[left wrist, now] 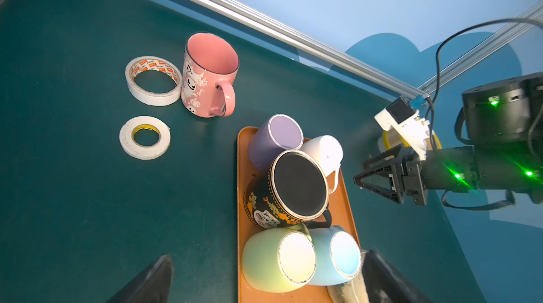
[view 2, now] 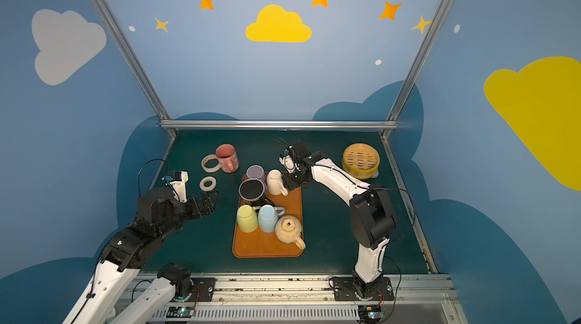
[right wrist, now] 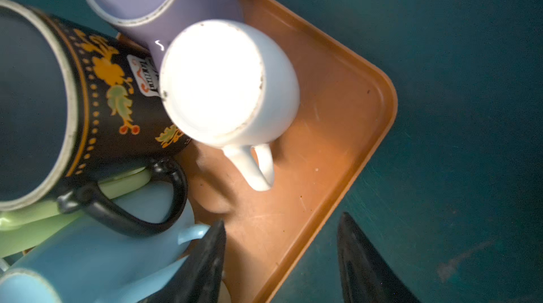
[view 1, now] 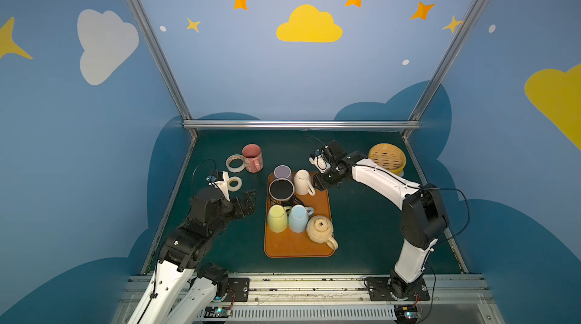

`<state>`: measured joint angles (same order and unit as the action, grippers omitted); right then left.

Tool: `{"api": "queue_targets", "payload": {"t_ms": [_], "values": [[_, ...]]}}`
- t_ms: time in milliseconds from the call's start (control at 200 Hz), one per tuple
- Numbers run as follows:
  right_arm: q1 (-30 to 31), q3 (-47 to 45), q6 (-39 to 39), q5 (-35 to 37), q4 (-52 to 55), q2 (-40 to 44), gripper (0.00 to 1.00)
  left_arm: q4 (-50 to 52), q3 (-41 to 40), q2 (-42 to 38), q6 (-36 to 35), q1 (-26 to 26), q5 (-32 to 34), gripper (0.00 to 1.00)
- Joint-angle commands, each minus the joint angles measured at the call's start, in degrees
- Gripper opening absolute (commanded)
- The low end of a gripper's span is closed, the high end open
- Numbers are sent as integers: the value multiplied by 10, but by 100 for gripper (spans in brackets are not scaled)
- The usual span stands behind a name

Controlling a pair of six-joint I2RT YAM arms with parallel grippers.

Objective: Turn the mug right side up
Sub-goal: Rotate the mug on the tray, then pick up the mug from the tray.

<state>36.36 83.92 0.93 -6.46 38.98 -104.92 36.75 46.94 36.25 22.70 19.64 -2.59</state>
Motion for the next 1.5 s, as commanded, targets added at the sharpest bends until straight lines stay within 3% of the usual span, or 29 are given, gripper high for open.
{"api": "queue_targets", "payload": {"t_ms": [0, 270, 811, 1152, 1327, 1492], "values": [[15, 14, 12, 15, 21, -9, 57, 14, 20, 8, -18, 0, 9, 100], [34, 82, 2, 41, 38, -82, 56, 24, 19, 4, -17, 0, 1, 100], [33, 151, -8, 54, 73, -160, 38, 18, 7, 8, -15, 0, -5, 100], [35, 152, -7, 50, 72, -166, 20, 17, 2, 7, -11, -1, -7, 100], [34, 151, -7, 50, 72, -161, 0, 20, 3, 4, -8, 0, -7, 100], [35, 142, -9, 50, 64, -146, 0, 21, 4, 0, -5, 0, -9, 100]]}}
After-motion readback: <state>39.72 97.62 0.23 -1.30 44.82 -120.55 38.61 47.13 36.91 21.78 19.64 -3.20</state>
